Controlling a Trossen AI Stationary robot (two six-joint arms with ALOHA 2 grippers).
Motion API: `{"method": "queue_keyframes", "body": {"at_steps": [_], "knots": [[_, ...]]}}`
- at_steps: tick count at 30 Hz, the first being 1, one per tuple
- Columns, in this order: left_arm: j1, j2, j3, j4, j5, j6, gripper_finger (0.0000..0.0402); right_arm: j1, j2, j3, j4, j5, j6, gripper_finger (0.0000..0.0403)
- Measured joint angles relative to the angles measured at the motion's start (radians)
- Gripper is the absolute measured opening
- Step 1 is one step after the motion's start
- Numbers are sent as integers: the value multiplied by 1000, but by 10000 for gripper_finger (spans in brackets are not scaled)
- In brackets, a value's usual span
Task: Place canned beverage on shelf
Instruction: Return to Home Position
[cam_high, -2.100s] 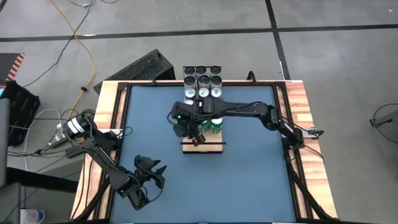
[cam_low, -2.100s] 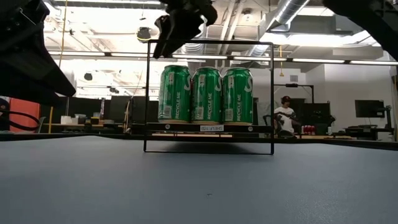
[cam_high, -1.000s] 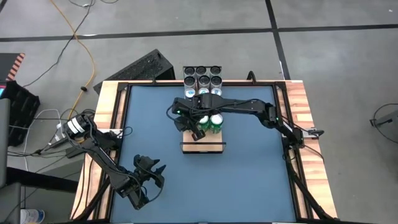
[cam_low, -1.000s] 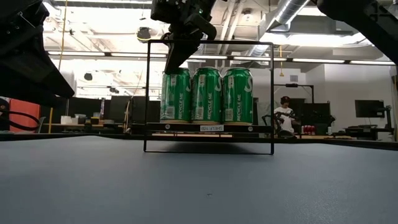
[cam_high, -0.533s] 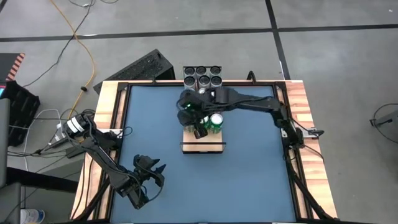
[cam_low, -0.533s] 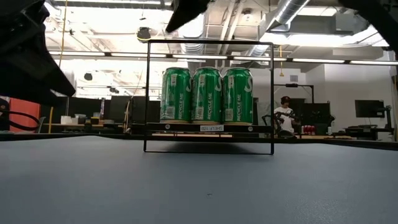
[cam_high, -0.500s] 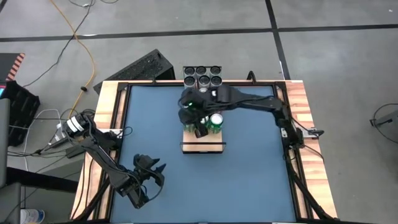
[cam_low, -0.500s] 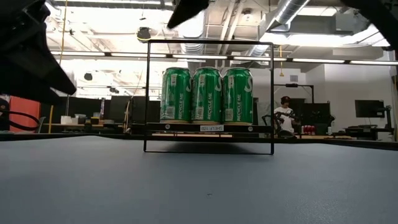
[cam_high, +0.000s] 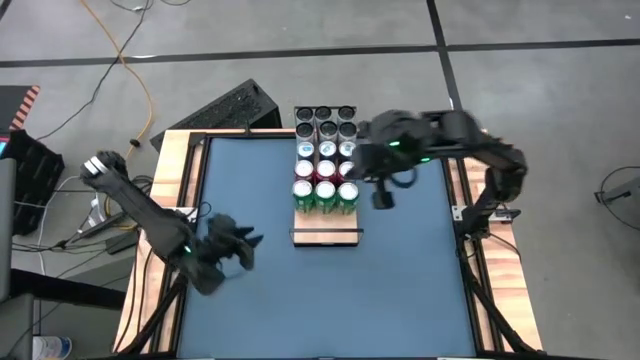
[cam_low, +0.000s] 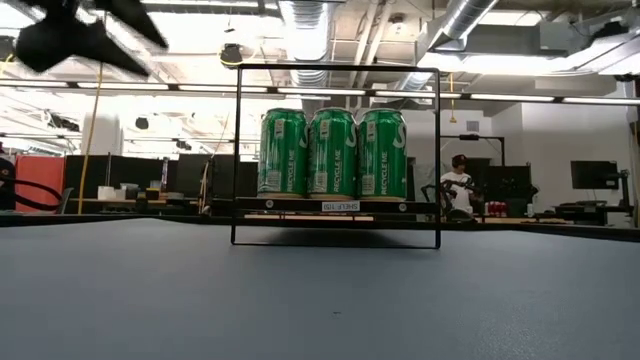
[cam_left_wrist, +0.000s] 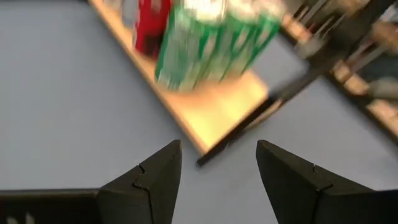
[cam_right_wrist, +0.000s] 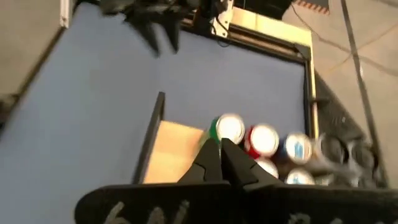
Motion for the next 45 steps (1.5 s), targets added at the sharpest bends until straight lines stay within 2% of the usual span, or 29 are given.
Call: {"method": "queue_keyframes", "body": {"at_steps": [6,9,11,16,19,21,25,32,36,45], "knots": [[38,-310,0,8,-36,202,194,-1,-119,1,-195,1,106,1],[47,-450,0,32,-54,263,194,-1,-172,-4,-238,4,133,1],[43,-528,0,104,-37,445,194,-4,-217,-8,-220,6,142,1],[39,-645,0,347,86,953,194,-33,-339,-8,-200,7,170,1],[39,-677,0,434,107,1159,194,-51,-418,-25,-172,7,208,1],[39,-694,0,460,114,1235,194,-44,-486,-73,-109,7,221,1],[39,-700,-4,465,133,1305,194,-14,-646,-280,49,7,253,1],[39,-699,-77,503,140,1280,194,1,-949,-859,489,7,321,1],[39,-731,-135,570,170,1301,194,1,-1102,-1130,716,7,329,1],[39,-912,-333,705,198,1294,194,-3,-1402,-1544,974,57,401,1]]}}
